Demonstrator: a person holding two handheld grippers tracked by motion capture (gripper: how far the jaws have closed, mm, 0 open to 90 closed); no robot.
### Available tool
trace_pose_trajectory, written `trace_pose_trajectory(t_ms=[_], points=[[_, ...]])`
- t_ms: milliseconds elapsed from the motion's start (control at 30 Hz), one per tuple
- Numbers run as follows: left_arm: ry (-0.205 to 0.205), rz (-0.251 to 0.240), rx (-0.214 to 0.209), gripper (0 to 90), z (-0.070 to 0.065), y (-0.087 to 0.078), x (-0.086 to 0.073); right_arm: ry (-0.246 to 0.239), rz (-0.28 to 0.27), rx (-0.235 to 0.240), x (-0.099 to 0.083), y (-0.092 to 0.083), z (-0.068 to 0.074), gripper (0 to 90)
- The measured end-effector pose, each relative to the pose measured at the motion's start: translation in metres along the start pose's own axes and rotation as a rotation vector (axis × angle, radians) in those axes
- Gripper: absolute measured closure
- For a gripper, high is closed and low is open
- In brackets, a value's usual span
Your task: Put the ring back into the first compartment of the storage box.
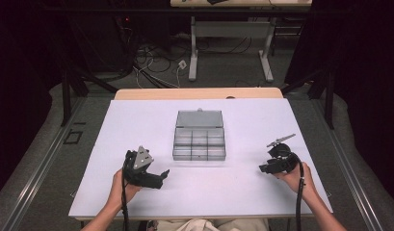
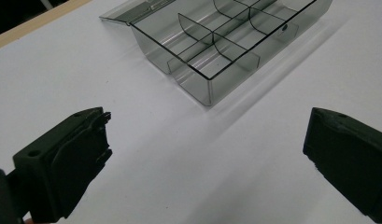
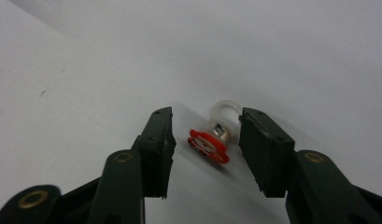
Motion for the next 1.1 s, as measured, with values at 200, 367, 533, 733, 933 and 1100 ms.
trace_pose_trajectory(t_ms=[200,367,533,733,933,1100], points=[[0.0,0.001,-0.002,0.0,-0.0003,0.0005,-0.0001,0.022,0.023,-0.043,-0.002,0.0028,-0.0002,61.1],[0.0,0.004,-0.008,0.0,-0.0009,0.0005,-0.0001,0.01,0.018,-0.039,-0.0015,0.0028,-0.0005,65.7],[0.002,0.003,-0.007,0.0,-0.0005,0.0002,-0.0001,0.008,0.02,-0.032,-0.0018,0.0023,-0.002,68.2],[0.003,0.003,-0.008,0.0,-0.0015,-0.0004,0.0004,0.006,0.013,-0.026,-0.0016,0.0015,-0.001,69.2],[0.006,0.005,-0.002,0.0,-0.0004,-0.0005,0.0001,0.016,0.002,-0.036,-0.0013,-0.0009,0.0006,69.8],[0.004,0.006,-0.001,0.0,-0.0006,0.0005,-0.0002,-0.015,-0.011,-0.038,-0.0003,-0.0026,-0.0013,70.6]])
Point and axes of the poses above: each handheld gripper's, and its own axes: y roughly forward along the jaws, x roughly out of its top, z roughly to its left, the point moved 5 cm from there along y, roughly forward along the jaws, and after that the axes turned 10 degrees about y, right-handed, at the moved point
